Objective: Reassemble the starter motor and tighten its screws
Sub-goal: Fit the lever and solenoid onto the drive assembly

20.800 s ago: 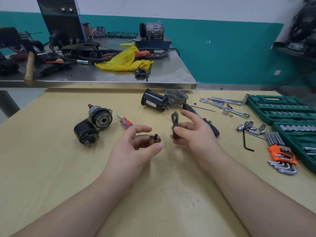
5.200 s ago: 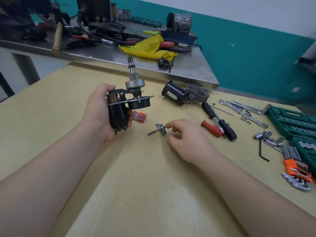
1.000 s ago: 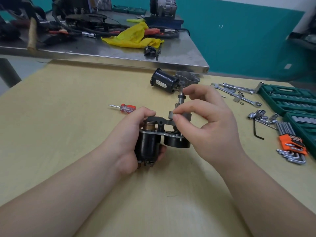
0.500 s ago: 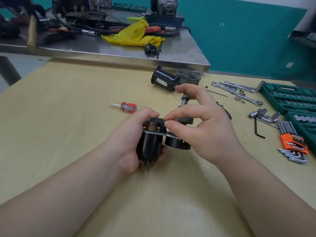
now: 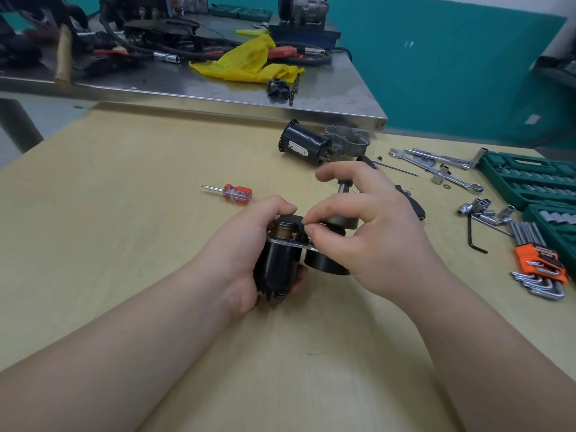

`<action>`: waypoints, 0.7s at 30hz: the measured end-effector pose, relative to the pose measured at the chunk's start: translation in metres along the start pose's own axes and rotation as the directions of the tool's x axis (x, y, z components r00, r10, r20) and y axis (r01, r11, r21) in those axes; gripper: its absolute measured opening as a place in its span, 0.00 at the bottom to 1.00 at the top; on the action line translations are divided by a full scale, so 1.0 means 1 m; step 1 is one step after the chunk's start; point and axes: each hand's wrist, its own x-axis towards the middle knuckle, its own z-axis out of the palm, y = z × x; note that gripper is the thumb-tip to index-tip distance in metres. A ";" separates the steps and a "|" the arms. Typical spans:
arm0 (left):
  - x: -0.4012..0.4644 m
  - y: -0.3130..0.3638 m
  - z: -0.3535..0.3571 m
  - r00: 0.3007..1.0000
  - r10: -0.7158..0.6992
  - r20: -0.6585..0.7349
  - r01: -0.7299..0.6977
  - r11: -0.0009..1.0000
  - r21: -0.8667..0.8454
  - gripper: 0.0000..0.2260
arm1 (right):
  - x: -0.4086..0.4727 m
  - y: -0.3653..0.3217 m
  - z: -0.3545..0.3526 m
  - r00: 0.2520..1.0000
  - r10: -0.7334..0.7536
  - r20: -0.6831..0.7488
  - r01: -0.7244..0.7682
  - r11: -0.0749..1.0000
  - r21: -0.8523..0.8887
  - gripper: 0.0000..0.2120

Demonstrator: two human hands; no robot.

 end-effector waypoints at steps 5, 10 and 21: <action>-0.001 -0.002 0.001 1.000 0.018 -0.015 -0.018 1.000 0.022 0.13 | 0.002 -0.002 -0.001 0.998 0.039 0.046 -0.039 0.999 0.000 0.09; -0.001 -0.002 0.003 0.999 0.025 -0.026 -0.025 1.000 0.013 0.13 | 0.004 -0.003 0.000 0.996 0.062 0.061 -0.061 0.998 -0.016 0.09; -0.004 -0.002 0.005 0.998 0.019 -0.065 -0.016 0.999 0.041 0.11 | 0.005 0.000 0.004 0.999 0.033 0.009 -0.033 0.999 0.017 0.07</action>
